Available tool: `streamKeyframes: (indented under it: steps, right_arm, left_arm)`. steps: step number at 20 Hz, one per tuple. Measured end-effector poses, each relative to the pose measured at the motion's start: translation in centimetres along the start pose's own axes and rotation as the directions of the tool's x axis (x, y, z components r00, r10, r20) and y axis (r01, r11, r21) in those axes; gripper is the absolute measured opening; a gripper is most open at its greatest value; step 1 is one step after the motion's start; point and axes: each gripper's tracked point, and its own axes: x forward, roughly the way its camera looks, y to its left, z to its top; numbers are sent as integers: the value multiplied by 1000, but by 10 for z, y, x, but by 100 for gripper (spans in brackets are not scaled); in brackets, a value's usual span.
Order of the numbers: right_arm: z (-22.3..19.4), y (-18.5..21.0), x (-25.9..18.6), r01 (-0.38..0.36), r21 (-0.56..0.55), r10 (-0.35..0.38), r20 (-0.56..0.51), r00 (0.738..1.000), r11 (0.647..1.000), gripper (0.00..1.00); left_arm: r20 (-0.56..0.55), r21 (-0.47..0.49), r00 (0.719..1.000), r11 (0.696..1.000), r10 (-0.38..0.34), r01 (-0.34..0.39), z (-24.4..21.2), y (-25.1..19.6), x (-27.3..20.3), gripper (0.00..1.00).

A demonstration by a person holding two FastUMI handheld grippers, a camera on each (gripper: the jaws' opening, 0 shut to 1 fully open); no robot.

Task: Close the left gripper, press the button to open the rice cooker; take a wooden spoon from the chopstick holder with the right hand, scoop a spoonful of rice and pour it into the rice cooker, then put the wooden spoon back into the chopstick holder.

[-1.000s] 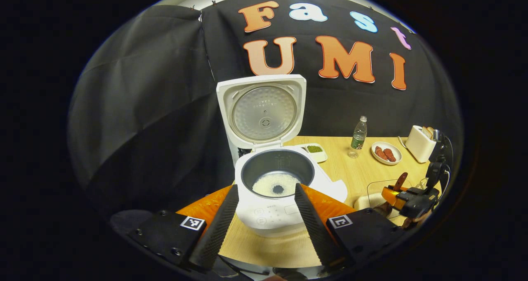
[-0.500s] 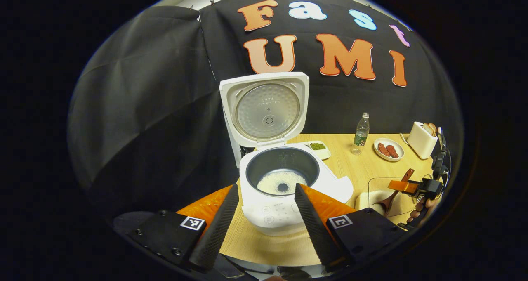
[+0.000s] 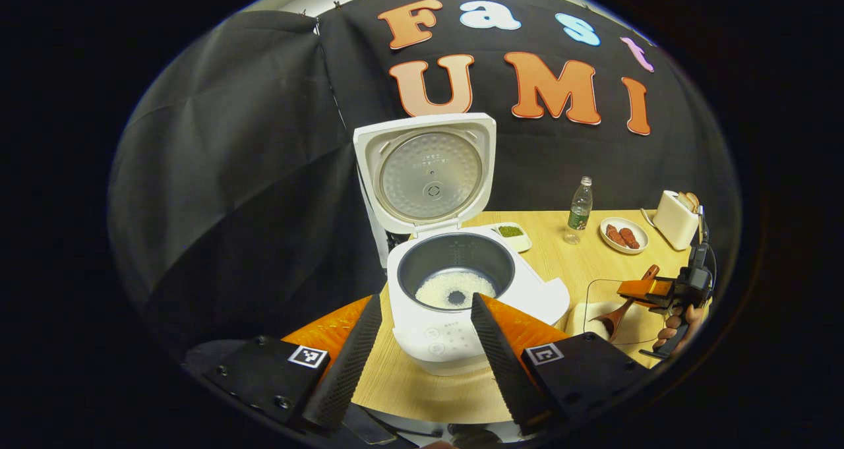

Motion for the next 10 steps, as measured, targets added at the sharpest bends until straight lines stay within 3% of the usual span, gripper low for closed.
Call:
streamKeyframes:
  steps: [5, 9, 10]
  right_arm:
    - [0, 1, 2, -44, 124, 46, -12, 999, 991, 13]
    - [-1, -12, 4, -68, 262, 73, -9, 997, 963, 13]
    - [-2, -13, 4, -74, 279, 79, -7, 997, 958, 13]
  left_arm:
    - [5, 16, 1000, 1000, 1, -1, 1, 3, 1, 89]
    - [2, 27, 1000, 1000, -6, 6, 4, 0, 2, 89]
    - [5, 32, 1000, 999, -8, 8, 5, -2, 2, 93]
